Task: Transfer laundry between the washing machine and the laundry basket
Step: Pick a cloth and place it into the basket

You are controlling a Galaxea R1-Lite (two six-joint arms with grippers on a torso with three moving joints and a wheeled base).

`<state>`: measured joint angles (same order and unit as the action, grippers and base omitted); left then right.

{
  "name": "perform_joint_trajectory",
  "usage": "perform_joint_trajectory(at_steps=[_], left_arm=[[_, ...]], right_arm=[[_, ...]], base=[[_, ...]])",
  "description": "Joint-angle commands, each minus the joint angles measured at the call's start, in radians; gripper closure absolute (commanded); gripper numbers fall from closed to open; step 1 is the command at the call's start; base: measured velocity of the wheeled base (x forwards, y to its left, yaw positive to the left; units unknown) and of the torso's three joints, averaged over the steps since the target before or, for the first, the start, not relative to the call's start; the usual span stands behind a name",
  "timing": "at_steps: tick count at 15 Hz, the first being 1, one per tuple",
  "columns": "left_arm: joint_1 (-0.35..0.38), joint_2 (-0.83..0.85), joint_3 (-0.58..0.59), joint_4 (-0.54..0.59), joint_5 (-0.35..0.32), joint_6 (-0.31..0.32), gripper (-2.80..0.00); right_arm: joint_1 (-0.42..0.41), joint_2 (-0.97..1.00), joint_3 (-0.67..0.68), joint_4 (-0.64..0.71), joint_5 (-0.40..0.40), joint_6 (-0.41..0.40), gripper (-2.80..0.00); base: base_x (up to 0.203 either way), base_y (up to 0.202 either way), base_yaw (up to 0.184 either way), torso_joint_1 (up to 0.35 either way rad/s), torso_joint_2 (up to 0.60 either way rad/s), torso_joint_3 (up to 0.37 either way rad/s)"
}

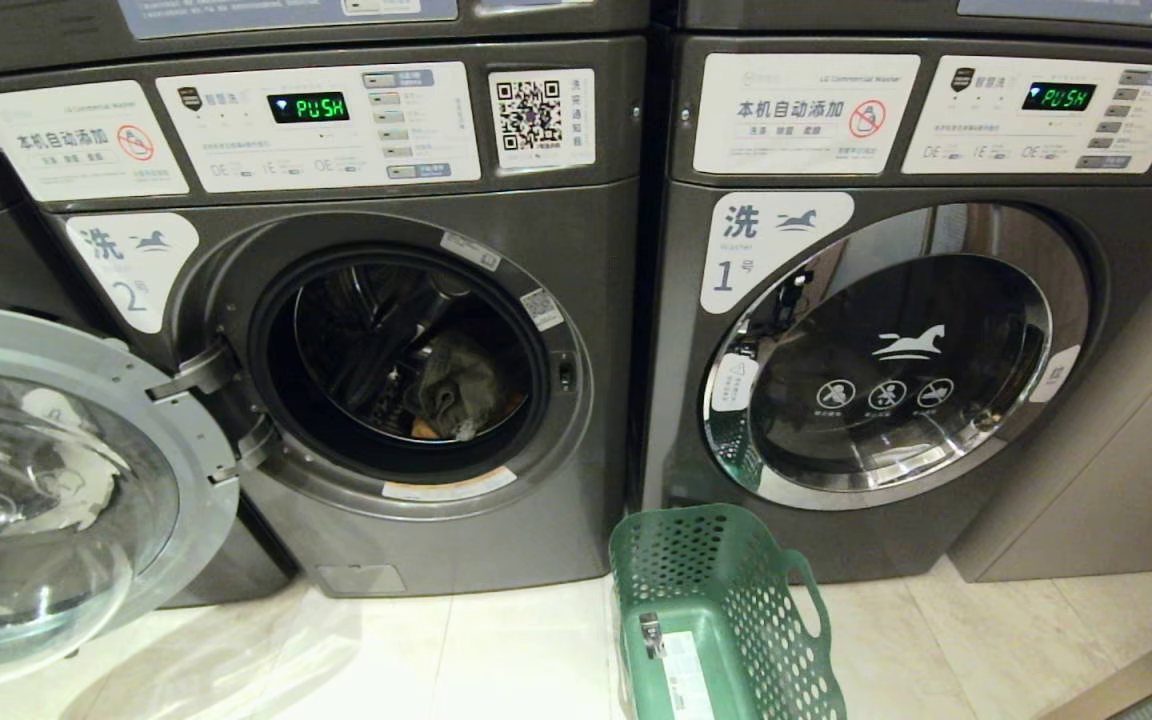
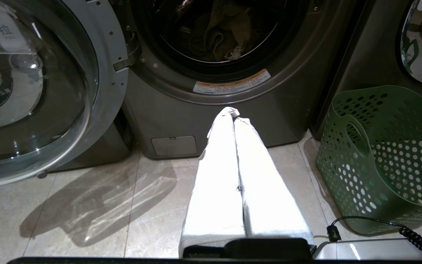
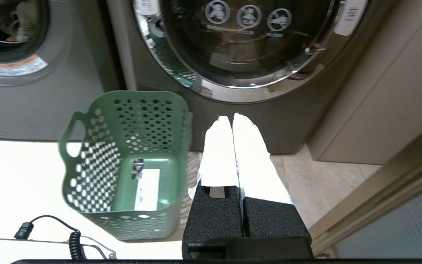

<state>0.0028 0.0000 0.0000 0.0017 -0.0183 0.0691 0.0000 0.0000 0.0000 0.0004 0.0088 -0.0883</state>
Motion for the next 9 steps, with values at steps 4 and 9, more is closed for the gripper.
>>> perform_joint_trajectory(at_steps=[4, 9], left_arm=[[0.000, 0.002, 0.000, 0.000, 0.000, 0.000, 0.00], [0.000, 0.002, 0.000, 0.000, 0.000, -0.002, 0.00]], right_arm=[[0.000, 0.002, 0.000, 0.000, 0.000, -0.001, 0.00], [0.000, 0.002, 0.000, 0.000, 0.000, -0.001, 0.00]], base=[[0.000, 0.196, -0.002, 0.003, 0.00, 0.002], [0.000, 0.196, -0.001, 0.005, 0.00, 0.001]])
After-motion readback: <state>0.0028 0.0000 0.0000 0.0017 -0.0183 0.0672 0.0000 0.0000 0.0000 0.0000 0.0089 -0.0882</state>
